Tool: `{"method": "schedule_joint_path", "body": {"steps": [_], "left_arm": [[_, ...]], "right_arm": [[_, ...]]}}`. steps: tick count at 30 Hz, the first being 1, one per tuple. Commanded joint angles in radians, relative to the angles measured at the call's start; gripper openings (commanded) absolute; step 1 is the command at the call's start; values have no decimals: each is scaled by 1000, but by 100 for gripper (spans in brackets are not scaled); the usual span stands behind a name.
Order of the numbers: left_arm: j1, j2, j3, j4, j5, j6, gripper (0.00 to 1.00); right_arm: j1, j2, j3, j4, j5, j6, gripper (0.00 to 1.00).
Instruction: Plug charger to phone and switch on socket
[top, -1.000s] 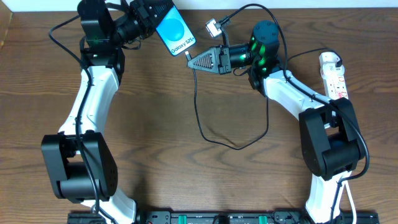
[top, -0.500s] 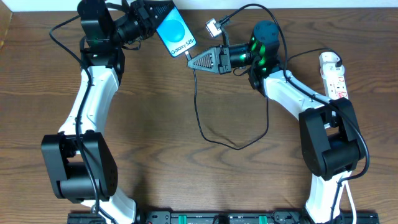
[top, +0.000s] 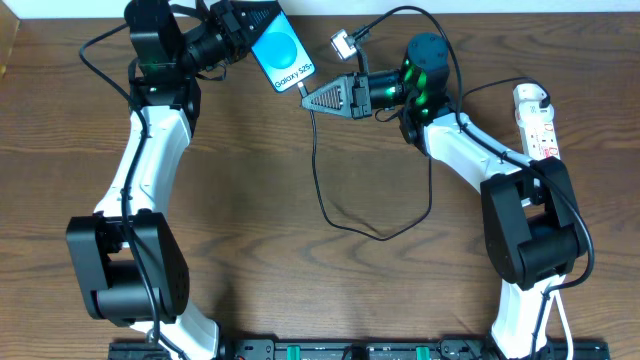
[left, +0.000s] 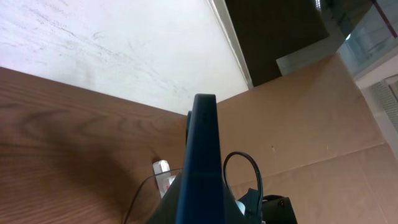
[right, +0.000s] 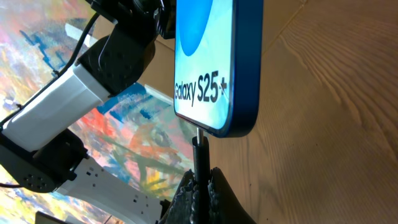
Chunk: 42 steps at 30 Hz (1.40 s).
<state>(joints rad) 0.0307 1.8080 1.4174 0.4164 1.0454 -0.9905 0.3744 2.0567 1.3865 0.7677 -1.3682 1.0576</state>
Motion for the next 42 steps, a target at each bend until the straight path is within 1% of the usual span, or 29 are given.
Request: {"method": "schedule_joint_path", "body": {"steps": [1, 14, 19, 26, 31, 37, 42], "left_arm": [[-5, -29, 11, 12, 26, 13, 7], [-19, -29, 11, 4, 47, 14, 7], [-19, -29, 11, 4, 125, 55, 8], [-19, -29, 11, 4, 188, 55, 7], [-24, -29, 11, 4, 193, 55, 7], [-55, -29, 11, 4, 191, 94, 7], [-70, -29, 11, 4, 174, 96, 7]], "right_arm": [[-6, 2, 8, 3, 13, 4, 1], [-6, 2, 8, 3, 15, 4, 1], [-6, 2, 8, 3, 7, 4, 1], [-6, 2, 8, 3, 8, 5, 1], [-6, 2, 8, 3, 8, 12, 1], [-6, 2, 8, 3, 9, 21, 1], [-6, 2, 8, 3, 9, 21, 1]]}}
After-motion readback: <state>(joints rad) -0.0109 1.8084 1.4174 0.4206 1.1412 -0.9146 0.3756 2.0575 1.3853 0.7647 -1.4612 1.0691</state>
